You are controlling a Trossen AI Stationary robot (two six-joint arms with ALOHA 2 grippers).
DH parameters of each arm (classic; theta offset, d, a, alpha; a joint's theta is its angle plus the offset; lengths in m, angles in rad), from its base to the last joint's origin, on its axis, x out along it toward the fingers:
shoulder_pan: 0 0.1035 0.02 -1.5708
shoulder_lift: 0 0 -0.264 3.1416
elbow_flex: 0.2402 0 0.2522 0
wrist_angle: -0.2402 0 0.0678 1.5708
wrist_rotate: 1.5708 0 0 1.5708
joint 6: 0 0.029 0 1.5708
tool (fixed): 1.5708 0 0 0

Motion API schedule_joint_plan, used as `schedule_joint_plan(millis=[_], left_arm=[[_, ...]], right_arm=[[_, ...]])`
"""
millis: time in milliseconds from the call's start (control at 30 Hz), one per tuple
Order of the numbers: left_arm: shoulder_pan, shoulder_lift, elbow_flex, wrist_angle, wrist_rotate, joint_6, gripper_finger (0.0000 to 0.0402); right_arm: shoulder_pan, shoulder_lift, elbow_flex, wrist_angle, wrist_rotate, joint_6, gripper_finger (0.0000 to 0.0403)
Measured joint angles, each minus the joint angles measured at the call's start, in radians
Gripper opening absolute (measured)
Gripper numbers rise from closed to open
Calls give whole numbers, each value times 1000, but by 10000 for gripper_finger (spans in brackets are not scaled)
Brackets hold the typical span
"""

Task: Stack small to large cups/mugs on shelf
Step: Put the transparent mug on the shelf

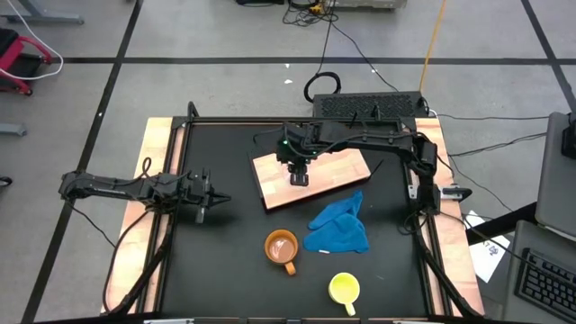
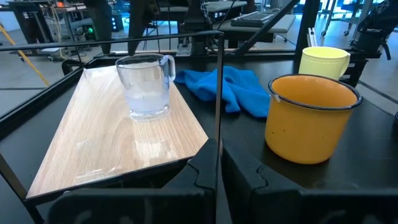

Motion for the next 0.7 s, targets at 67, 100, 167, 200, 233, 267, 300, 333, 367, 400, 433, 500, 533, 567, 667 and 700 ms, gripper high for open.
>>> schedule_joint_plan(millis=[67,100,167,200,233,267,300,333,367,400,433,500,533,567,667,700], left_arm=[[0,0,0,0,0,0,24],[0,0,0,0,0,0,24],[0,0,0,0,0,0,24],[0,0,0,0,0,0,24],[0,0,0,0,0,0,24],[0,0,0,0,0,0,24],[0,0,0,0,0,0,24],[0,0,0,0,0,0,24],[0,0,0,0,0,0,24],[0,0,0,0,0,0,24],[0,0,0,0,0,0,24],[0,0,0,0,0,0,24],[0,0,0,0,0,0,24],[0,0,0,0,0,0,24],[0,0,0,0,0,0,24],[0,0,0,0,0,0,24]], right_arm=[[0,0,0,-17,5,9,137],[0,0,0,-27,6,10,137],[-3,0,0,-44,8,11,137],[-5,0,0,-47,8,11,137],[-6,0,0,-47,8,11,137],[-9,0,0,-46,9,16,137],[-12,-3,0,-47,10,19,137],[-15,-8,0,-49,11,23,137],[-19,-13,0,-49,12,28,137],[-22,-19,0,-48,12,32,137],[-28,-27,0,-48,12,32,137],[-38,-41,0,-45,13,33,137],[-44,-50,0,-40,13,34,137],[-50,-62,0,-40,14,36,137],[-70,-90,0,-49,38,37,137],[-77,-96,0,-58,56,40,137]])
